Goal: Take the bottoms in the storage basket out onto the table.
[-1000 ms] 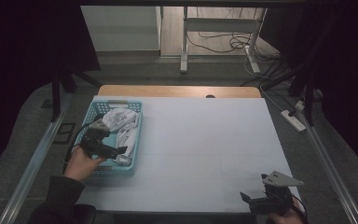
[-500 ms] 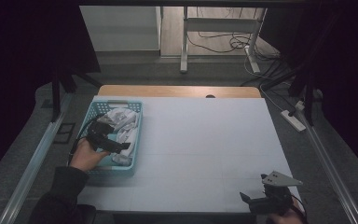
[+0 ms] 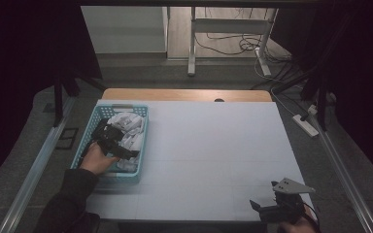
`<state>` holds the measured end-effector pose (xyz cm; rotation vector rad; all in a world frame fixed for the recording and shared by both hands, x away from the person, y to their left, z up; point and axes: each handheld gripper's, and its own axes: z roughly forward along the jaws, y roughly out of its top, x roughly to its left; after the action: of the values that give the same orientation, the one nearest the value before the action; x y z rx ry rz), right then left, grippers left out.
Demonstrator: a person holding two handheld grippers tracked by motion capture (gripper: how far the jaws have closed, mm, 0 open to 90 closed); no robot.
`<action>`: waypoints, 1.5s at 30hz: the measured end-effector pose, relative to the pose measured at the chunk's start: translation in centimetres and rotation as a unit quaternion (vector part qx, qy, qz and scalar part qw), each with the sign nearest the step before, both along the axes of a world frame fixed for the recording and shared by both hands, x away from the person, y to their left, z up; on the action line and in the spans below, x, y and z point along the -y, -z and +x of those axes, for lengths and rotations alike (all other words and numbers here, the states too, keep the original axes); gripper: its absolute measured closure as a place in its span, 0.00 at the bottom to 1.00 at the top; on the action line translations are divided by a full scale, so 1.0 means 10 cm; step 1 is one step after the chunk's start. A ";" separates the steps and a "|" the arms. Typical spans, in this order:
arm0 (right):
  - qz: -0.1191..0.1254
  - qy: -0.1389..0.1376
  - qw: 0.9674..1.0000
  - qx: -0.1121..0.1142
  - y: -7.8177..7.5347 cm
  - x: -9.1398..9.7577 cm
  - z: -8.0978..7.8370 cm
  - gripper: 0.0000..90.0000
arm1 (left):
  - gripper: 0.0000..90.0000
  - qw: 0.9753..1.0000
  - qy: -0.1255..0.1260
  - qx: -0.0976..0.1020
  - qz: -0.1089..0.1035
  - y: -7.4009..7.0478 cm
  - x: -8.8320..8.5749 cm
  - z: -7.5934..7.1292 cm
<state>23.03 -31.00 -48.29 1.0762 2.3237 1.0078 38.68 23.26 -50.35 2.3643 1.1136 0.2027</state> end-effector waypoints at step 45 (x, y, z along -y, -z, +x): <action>-0.003 -0.004 1.000 -0.004 0.00 -0.01 0.01 0.00 | 0.85 1.000 -0.015 -0.022 0.006 -0.30 -0.31 0.17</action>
<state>23.08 -30.91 -48.34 1.0724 2.3373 1.0012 40.41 26.35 -47.31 2.3740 1.1717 0.1676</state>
